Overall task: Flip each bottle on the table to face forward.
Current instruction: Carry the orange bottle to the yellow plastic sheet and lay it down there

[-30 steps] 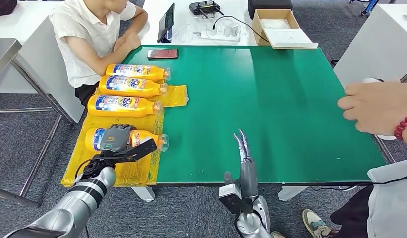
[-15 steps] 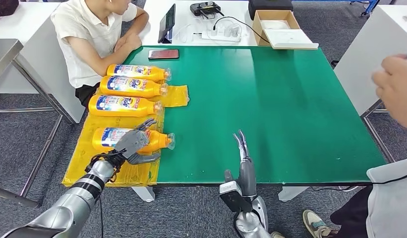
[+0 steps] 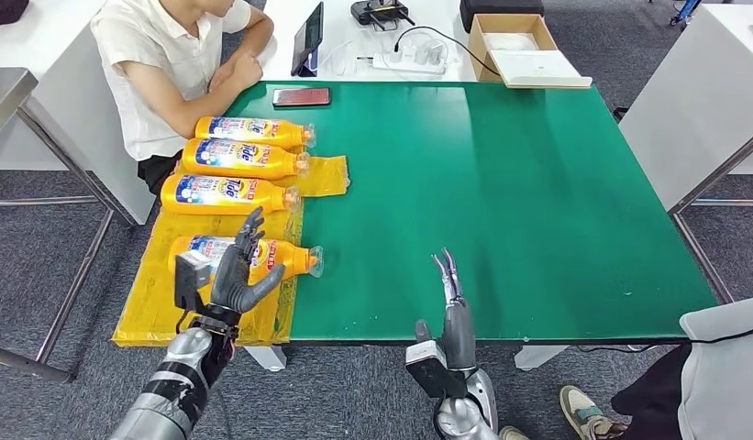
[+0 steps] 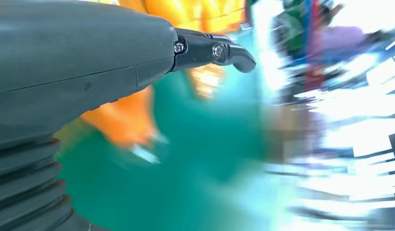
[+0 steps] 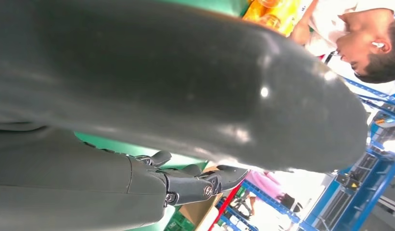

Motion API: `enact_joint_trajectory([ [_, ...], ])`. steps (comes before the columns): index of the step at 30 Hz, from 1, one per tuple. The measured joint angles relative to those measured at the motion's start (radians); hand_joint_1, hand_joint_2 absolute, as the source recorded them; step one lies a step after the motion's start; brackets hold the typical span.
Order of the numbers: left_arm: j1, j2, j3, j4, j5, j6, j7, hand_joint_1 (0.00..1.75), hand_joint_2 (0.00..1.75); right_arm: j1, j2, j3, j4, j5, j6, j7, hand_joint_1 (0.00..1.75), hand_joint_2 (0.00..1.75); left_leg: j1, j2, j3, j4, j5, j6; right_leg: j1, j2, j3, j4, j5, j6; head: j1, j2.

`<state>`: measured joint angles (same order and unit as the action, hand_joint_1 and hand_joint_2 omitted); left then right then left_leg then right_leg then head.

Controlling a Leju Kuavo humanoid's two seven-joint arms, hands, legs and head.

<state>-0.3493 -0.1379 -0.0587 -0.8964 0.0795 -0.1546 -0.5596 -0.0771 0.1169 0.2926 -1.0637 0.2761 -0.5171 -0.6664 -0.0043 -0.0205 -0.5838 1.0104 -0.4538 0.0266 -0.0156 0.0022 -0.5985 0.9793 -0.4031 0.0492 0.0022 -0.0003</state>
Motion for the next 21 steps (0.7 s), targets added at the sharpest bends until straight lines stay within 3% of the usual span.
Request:
enact_joint_trajectory([
  [6, 0.083, -0.045, 0.026, -0.186, 0.172, -0.009, 0.017, 0.00, 1.75, 0.007, -0.001, 0.006, 0.002, -0.006, -0.009, 0.000, 0.00, 0.00, 0.000, 0.000, -0.002, 0.000, 0.000, 0.000, 0.000, 0.000, -0.002, 0.000, 0.000, 0.000, 0.000, 0.000],
  [11, 0.108, -0.059, 0.033, -0.250, 0.192, -0.011, 0.018, 0.00, 1.75, 0.008, -0.001, 0.007, 0.002, -0.007, -0.010, 0.000, 0.00, 0.00, 0.000, 0.000, -0.002, 0.000, 0.000, 0.000, 0.000, 0.000, -0.003, 0.000, 0.000, 0.000, 0.000, 0.000],
  [17, 0.140, -0.068, 0.040, -0.318, 0.355, -0.074, 0.035, 0.00, 1.75, 0.015, -0.003, 0.010, -0.006, -0.016, -0.015, 0.000, 0.00, 0.00, 0.000, 0.000, -0.002, 0.000, 0.000, 0.000, 0.000, 0.000, -0.003, 0.000, 0.000, 0.000, 0.000, 0.000],
  [21, 0.192, -0.078, 0.038, -0.391, 0.313, -0.024, 0.007, 0.00, 1.75, 0.041, -0.012, 0.028, -0.067, -0.057, -0.056, 0.000, 0.00, 1.75, 0.000, 0.000, -0.003, 0.000, -0.001, 0.000, 0.000, 0.000, -0.003, 0.000, 0.000, 0.000, 0.000, 0.000],
])
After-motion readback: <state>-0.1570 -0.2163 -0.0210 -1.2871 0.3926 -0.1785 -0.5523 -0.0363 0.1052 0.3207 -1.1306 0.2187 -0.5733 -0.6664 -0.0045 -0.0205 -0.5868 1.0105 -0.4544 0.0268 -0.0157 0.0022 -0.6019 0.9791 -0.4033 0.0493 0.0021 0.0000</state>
